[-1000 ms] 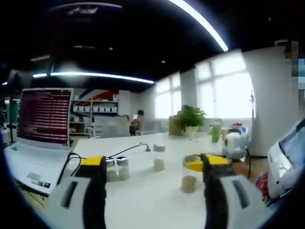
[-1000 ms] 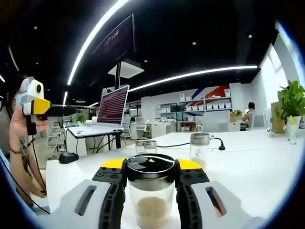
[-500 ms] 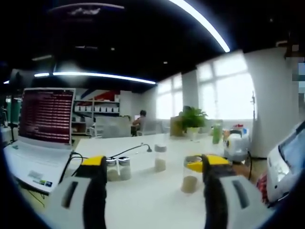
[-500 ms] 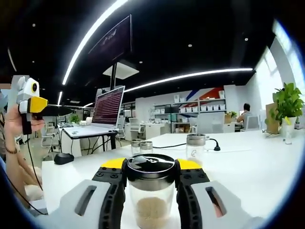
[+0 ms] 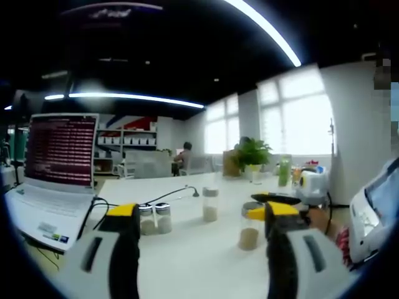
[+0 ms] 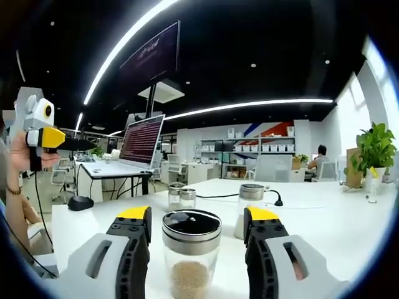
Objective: Rotate the seasoning bottle until the label or dispensing opening points toward the visible target arrow and the bottle remains upright within the marked orientation range
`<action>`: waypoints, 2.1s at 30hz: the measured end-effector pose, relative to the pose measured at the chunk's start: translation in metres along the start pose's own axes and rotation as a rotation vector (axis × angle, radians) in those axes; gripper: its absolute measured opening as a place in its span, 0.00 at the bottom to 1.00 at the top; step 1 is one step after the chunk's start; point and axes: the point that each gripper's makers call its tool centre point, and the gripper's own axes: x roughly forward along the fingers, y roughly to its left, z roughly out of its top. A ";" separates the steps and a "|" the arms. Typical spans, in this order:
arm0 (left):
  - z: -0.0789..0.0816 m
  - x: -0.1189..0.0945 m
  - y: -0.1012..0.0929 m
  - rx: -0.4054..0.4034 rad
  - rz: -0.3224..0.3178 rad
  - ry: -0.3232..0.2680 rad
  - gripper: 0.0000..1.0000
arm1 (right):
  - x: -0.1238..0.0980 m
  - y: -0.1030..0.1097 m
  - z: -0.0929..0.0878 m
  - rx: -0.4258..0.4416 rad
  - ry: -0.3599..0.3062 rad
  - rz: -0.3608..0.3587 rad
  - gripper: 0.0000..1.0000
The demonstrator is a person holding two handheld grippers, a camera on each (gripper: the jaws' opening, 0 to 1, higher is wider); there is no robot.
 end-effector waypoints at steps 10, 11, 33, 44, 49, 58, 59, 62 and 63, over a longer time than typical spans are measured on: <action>-0.002 -0.001 0.004 -0.004 0.005 0.004 0.87 | -0.005 0.014 0.016 -0.038 0.058 0.136 0.86; -0.002 -0.001 0.003 -0.003 0.003 0.004 0.87 | -0.006 0.013 0.017 -0.036 0.062 0.140 0.87; -0.006 0.001 -0.002 -0.013 -0.023 0.008 0.87 | -0.007 0.003 0.044 0.008 0.087 0.457 0.88; -0.008 0.005 0.001 0.002 0.001 0.019 0.87 | -0.007 0.009 0.025 0.040 0.092 0.681 0.86; -0.008 0.005 -0.001 0.008 -0.017 0.023 0.87 | -0.001 0.012 0.016 0.056 0.091 0.757 0.83; -0.008 0.002 -0.002 0.002 -0.042 0.023 0.87 | 0.002 0.013 -0.001 0.101 0.111 0.850 0.69; -0.007 0.002 -0.002 0.001 -0.043 0.019 0.87 | 0.003 0.015 -0.002 0.120 0.115 0.856 0.67; -0.005 0.003 -0.001 -0.004 -0.037 0.011 0.87 | 0.004 0.021 -0.006 0.125 0.117 0.886 0.67; -0.006 0.003 0.001 -0.002 -0.033 0.015 0.87 | 0.005 0.022 -0.008 0.113 0.127 0.886 0.70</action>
